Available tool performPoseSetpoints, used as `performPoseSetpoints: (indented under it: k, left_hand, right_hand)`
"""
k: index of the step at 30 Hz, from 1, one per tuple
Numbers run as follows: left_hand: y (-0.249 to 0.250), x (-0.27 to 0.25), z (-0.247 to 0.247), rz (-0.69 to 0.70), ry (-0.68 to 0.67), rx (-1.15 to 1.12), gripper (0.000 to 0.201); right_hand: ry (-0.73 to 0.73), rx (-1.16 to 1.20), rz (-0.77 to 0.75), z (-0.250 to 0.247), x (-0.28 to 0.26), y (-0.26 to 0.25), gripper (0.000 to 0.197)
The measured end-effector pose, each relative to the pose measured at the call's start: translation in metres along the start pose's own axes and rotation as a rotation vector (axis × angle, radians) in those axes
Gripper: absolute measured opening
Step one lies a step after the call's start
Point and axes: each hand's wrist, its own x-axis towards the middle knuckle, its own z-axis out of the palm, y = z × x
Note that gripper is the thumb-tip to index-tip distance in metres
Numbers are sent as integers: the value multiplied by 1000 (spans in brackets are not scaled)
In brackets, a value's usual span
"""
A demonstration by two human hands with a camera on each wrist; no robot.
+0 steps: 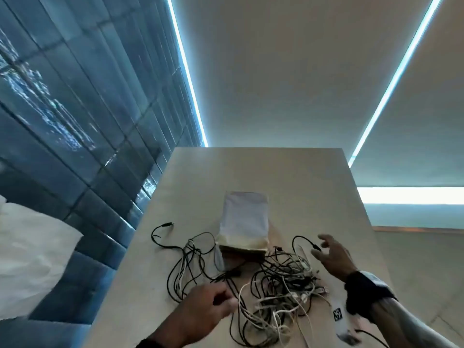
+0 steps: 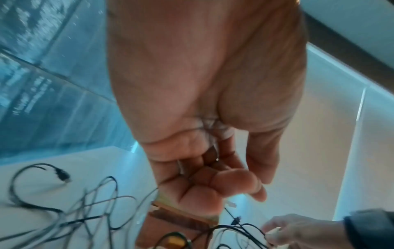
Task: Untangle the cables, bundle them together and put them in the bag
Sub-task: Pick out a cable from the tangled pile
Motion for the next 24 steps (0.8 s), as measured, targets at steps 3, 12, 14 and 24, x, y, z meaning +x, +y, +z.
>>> performPoseSetpoints:
  k: [3, 12, 14, 24]
  left_hand:
    - [18, 11, 8, 99, 20, 37, 20]
    - [85, 53, -11, 396, 200, 253, 26]
    - [101, 67, -17, 414, 275, 291, 39]
    - [134, 53, -15, 599, 523, -205, 11]
  right_hand:
    - [-25, -15, 0, -4, 4, -9, 19]
    - [73, 275, -277, -47, -18, -90, 11]
    - [43, 358, -357, -58, -31, -115, 9]
    - [-69, 696, -474, -84, -87, -178, 21]
